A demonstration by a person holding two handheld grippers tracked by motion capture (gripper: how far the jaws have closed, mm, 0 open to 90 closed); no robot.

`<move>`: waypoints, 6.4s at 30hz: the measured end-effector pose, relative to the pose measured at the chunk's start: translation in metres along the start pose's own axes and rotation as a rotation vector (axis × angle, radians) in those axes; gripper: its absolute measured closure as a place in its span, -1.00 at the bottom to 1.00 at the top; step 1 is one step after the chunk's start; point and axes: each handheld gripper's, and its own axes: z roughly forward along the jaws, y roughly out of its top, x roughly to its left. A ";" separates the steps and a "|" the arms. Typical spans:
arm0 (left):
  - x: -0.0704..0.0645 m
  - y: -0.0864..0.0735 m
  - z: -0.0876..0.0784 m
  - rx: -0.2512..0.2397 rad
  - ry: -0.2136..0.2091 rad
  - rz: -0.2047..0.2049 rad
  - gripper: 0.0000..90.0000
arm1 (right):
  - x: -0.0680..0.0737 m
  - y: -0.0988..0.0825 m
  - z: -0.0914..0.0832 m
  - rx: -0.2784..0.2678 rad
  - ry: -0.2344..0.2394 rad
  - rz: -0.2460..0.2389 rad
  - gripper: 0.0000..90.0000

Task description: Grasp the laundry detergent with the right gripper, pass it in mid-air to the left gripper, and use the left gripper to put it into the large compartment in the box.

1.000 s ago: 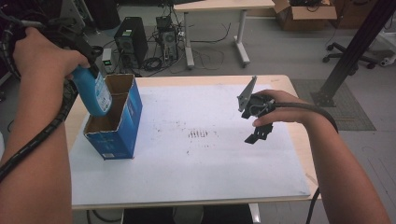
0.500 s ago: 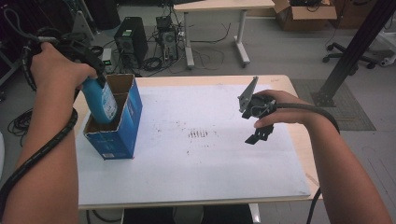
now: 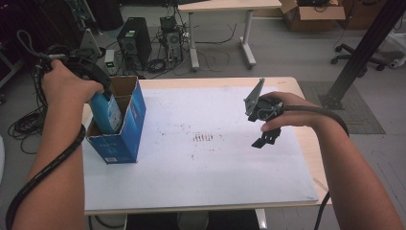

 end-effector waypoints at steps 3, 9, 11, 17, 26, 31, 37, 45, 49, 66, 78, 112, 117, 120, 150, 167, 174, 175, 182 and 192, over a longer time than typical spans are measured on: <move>0.000 -0.001 0.008 0.000 0.002 -0.001 -0.09 | 0.000 0.000 0.000 0.000 -0.007 -0.004 -0.93; -0.002 -0.004 0.025 0.001 0.007 0.012 -0.09 | 0.001 -0.001 0.002 -0.003 -0.005 -0.005 -0.92; -0.004 -0.005 0.032 0.002 0.012 0.015 -0.09 | 0.001 -0.002 0.002 -0.004 -0.006 -0.005 -0.92; -0.005 -0.007 0.052 0.012 0.015 0.016 -0.09 | 0.002 -0.004 0.003 -0.007 -0.004 -0.008 -0.93; -0.009 -0.008 0.069 0.016 0.031 0.019 -0.10 | 0.003 -0.005 0.009 -0.007 0.009 -0.009 -0.92; -0.010 -0.008 0.078 0.026 0.045 0.029 -0.10 | 0.004 -0.006 0.009 -0.005 0.011 -0.013 -0.92; -0.009 -0.008 0.087 0.030 0.034 0.021 -0.10 | 0.005 -0.005 0.012 0.000 0.016 -0.018 -0.92; -0.007 -0.009 0.097 0.036 0.037 0.024 -0.10 | 0.004 -0.004 0.015 0.003 0.020 -0.016 -0.92; -0.006 -0.009 0.101 0.042 0.033 0.023 -0.10 | 0.004 -0.005 0.017 0.007 0.025 -0.013 -0.92; -0.001 -0.009 0.104 0.049 0.017 0.016 -0.10 | 0.005 -0.007 0.015 0.018 0.027 -0.004 -0.92; -0.001 -0.010 0.105 0.050 0.028 0.031 -0.14 | 0.005 -0.008 0.016 0.016 0.025 -0.002 -0.92; -0.005 -0.016 0.080 0.050 -0.005 0.033 -0.37 | 0.006 -0.006 0.018 -0.002 0.026 -0.013 -0.92; -0.004 -0.017 0.072 0.047 -0.003 0.031 -0.44 | 0.006 -0.004 0.018 -0.003 0.024 -0.017 -0.92; -0.004 -0.018 0.067 0.041 0.000 0.029 -0.45 | 0.007 -0.003 0.019 -0.005 0.024 -0.022 -0.92; -0.041 -0.018 0.012 -0.026 0.049 0.204 -1.00 | 0.010 -0.003 0.014 -0.010 0.010 -0.021 -0.92; -0.122 -0.016 -0.045 -0.065 0.032 0.573 -1.00 | 0.012 -0.008 0.000 0.006 -0.008 0.002 -0.92; -0.164 -0.028 -0.050 -0.031 -0.069 0.833 -1.00 | 0.012 -0.003 -0.003 0.052 -0.011 -0.003 -0.92; -0.168 -0.030 -0.050 -0.022 -0.079 0.862 -1.00 | 0.012 -0.003 -0.003 0.060 -0.008 -0.005 -0.92; -0.186 -0.043 -0.041 0.022 -0.119 1.086 -1.00 | 0.009 0.003 -0.007 0.093 -0.004 -0.010 -0.92; -0.196 -0.057 -0.024 0.094 -0.139 1.264 -1.00 | 0.009 0.013 -0.008 0.125 -0.001 -0.022 -0.92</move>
